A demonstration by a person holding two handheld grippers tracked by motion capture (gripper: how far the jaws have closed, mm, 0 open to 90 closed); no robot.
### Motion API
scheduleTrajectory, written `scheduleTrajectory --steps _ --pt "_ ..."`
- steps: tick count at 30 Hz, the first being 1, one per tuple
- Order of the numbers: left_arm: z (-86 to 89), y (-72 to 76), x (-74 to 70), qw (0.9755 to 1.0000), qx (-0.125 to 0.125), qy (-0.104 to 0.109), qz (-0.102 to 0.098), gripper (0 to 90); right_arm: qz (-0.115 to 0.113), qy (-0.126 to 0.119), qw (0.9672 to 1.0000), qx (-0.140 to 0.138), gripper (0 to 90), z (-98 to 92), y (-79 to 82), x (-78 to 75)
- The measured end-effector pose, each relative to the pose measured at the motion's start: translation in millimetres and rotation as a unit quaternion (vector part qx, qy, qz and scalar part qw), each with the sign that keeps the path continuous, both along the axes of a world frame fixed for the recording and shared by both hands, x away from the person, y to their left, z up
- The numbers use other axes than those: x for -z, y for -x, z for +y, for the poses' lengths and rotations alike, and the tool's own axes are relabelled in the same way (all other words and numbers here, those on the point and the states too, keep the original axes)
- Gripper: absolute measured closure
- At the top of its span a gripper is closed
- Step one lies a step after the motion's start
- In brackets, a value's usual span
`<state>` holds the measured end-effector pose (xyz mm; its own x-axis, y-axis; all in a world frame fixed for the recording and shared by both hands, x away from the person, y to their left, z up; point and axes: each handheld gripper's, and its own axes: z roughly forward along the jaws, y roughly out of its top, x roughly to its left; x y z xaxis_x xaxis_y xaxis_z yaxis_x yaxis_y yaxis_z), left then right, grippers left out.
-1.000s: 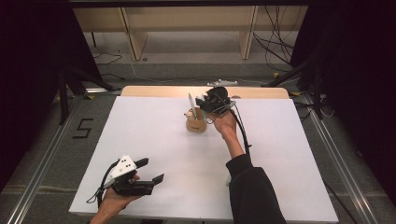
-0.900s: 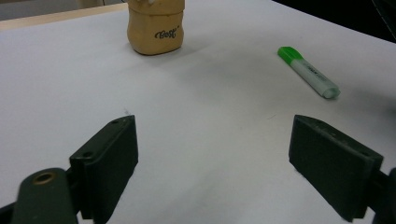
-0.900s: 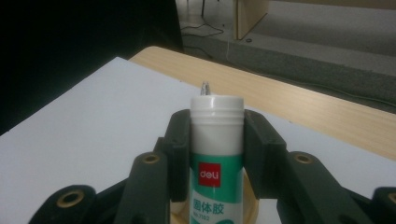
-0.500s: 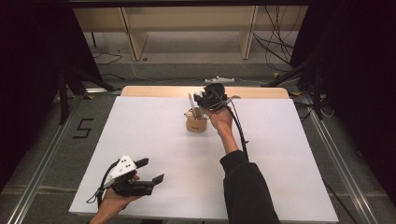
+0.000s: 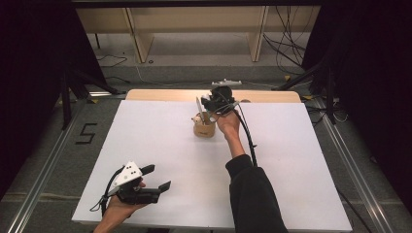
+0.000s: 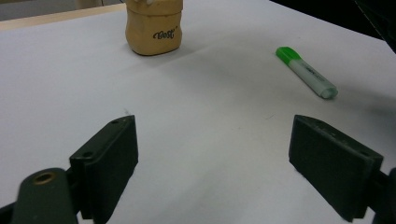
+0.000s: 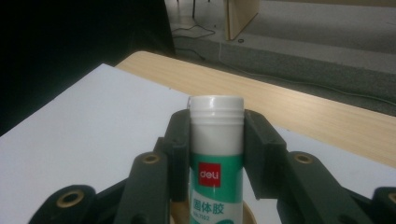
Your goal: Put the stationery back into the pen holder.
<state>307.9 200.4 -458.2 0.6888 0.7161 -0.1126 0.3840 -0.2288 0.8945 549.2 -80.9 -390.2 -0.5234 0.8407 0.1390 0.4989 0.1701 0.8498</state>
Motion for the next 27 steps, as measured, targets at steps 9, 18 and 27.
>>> scheduleTrajectory --steps 9,18,27 --pt "-0.1 -0.1 0.1 1.0000 0.002 -0.002 0.001 15.3 0.000 -0.005 1.0000 0.001 65.7 3.6 -2.2 3.7" --pt "-0.5 0.0 0.0 1.0000 0.003 -0.002 0.001 15.4 0.003 -0.004 1.0000 0.002 65.6 5.3 -4.4 7.9" --pt "-1.1 0.0 0.0 1.0000 0.005 -0.001 0.001 15.4 0.005 -0.003 1.0000 0.000 65.6 8.8 -5.5 12.3"
